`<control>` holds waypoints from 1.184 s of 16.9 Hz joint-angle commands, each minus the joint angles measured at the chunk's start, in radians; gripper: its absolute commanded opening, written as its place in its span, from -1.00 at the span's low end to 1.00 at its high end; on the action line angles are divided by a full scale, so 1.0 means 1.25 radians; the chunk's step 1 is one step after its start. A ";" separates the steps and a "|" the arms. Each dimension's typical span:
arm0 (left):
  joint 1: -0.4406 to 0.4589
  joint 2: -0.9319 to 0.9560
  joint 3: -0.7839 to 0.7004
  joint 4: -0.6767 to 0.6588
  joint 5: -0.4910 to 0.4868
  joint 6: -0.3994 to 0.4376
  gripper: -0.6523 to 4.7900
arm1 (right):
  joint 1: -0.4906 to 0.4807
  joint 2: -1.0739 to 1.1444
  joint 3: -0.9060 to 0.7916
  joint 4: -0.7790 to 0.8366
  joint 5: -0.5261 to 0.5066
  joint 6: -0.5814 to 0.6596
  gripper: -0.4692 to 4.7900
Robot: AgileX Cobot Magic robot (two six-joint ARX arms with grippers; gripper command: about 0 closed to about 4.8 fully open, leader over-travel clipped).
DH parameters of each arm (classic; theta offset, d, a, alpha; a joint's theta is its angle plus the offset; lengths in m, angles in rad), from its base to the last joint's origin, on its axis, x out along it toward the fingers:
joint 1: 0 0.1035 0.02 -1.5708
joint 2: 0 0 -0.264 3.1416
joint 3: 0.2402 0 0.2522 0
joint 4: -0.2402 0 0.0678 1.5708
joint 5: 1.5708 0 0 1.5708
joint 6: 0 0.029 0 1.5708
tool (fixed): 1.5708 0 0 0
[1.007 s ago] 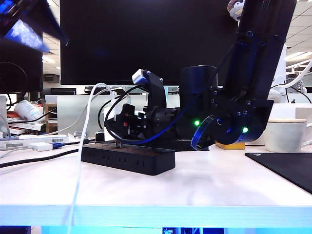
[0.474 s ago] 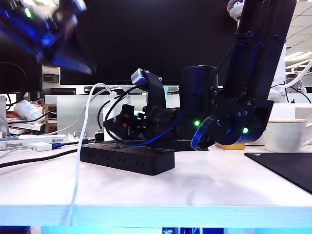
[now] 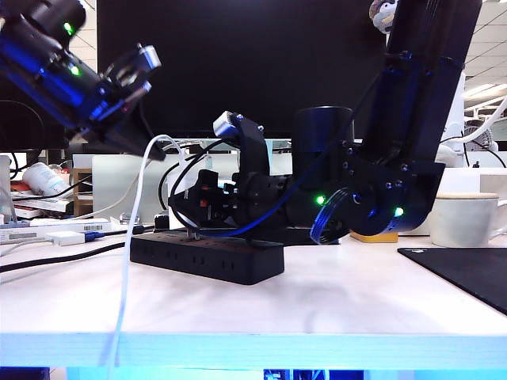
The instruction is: Plug the white charger into the left socket.
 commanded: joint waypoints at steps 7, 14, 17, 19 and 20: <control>-0.012 0.008 0.003 -0.004 0.081 -0.018 -0.78 | 0.002 0.002 -0.005 -0.026 -0.028 -0.003 -0.52; -0.034 0.046 0.004 -0.026 0.072 -0.004 -0.78 | 0.002 0.002 -0.005 -0.052 -0.065 -0.003 -0.52; -0.035 0.046 0.004 -0.038 0.072 -0.005 -0.78 | 0.003 0.002 -0.005 -0.063 -0.067 -0.019 -0.52; -0.038 0.046 0.004 -0.055 0.075 -0.003 -0.78 | 0.003 0.002 -0.007 -0.066 -0.071 -0.028 -0.52; -0.039 0.046 0.004 -0.057 0.075 -0.003 -0.78 | 0.003 0.002 -0.008 -0.071 -0.080 -0.041 -0.52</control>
